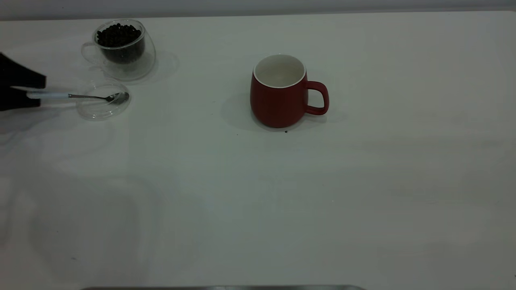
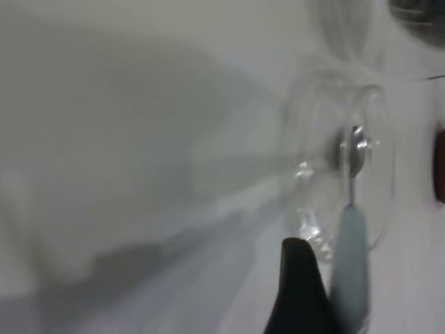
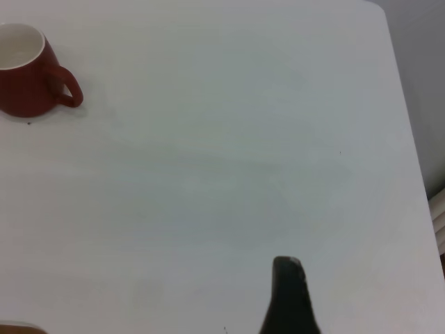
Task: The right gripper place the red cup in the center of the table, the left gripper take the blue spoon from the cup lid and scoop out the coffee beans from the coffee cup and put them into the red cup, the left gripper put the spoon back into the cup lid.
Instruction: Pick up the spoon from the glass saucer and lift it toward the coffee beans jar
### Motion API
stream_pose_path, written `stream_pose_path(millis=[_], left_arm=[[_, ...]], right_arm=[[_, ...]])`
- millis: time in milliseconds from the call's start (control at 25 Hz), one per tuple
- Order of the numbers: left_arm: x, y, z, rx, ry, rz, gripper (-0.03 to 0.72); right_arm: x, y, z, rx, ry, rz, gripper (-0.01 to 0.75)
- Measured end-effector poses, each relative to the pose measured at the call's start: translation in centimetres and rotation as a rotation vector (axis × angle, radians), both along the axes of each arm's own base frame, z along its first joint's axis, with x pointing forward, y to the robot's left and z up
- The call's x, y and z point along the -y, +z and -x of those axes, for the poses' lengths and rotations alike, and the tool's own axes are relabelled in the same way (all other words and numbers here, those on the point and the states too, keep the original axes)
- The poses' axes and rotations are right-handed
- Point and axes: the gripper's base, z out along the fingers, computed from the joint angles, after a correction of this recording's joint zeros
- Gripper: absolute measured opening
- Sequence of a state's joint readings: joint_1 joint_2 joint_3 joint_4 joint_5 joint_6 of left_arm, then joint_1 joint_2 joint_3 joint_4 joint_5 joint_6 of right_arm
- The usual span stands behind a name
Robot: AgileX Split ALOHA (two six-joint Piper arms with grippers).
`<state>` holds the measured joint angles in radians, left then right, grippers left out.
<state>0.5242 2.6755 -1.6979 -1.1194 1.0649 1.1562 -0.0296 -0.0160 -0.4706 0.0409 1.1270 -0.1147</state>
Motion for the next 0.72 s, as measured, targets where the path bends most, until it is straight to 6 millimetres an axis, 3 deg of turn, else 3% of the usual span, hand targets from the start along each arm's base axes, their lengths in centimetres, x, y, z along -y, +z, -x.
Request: stream_pose_path(millis=[200, 720], left_arm=[[0.32, 0.38, -0.64, 0.001, -0.005, -0.005, 0.570], [0.33, -0.54, 0.25, -0.092, -0.061, -0.049, 0.546]], right_arm=[[0.00, 0.00, 0.00, 0.000, 0.000, 0.000, 0.590], [0.00, 0.00, 0.00, 0.000, 0.000, 0.000, 0.590]])
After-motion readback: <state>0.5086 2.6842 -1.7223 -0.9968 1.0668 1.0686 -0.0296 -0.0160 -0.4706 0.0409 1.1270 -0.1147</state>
